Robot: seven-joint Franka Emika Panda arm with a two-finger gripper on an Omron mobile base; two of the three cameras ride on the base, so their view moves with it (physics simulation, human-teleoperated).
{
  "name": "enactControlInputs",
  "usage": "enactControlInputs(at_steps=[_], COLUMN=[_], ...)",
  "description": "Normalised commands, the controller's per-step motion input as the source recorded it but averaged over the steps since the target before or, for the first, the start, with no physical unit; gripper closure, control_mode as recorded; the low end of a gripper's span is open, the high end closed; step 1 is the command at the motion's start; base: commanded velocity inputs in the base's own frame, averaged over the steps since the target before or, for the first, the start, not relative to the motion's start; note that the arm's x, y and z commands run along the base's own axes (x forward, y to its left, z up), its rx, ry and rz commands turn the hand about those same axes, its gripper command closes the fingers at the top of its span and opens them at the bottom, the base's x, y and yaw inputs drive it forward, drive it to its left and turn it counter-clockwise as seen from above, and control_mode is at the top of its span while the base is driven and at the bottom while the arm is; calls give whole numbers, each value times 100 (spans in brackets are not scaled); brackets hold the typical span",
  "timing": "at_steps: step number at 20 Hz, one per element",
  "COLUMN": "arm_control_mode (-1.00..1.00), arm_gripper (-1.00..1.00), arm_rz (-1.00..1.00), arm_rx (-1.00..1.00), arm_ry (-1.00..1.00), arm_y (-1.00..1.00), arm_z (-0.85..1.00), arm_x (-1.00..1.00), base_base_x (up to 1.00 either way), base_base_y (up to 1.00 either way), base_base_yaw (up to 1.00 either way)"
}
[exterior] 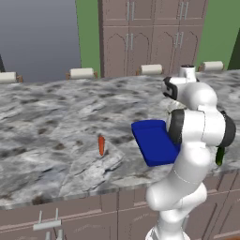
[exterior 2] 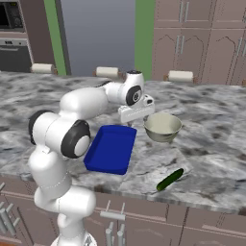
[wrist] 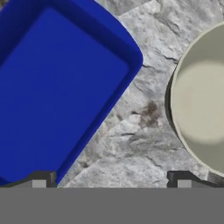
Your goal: Place the two vegetables and bowl onto the tray for setting up a vegetable dip station.
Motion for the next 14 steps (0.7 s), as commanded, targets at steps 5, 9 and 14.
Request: enactControlInputs(at_steps=[5, 9, 14], arm_control_mode=[-100, -100, -100], arm_gripper=[-100, -100, -100], arm_rz=[0, 0, 0], arm_rx=[0, -1, -4], arm_ry=[7, 4, 1], arm_y=[-5, -9, -11], arm_z=[-24, -23, -17], arm_x=[24, 20, 14], base_base_x=[0, 0, 0], base_base_y=[0, 0, 0], base_base_yaw=[0, 0, 0])
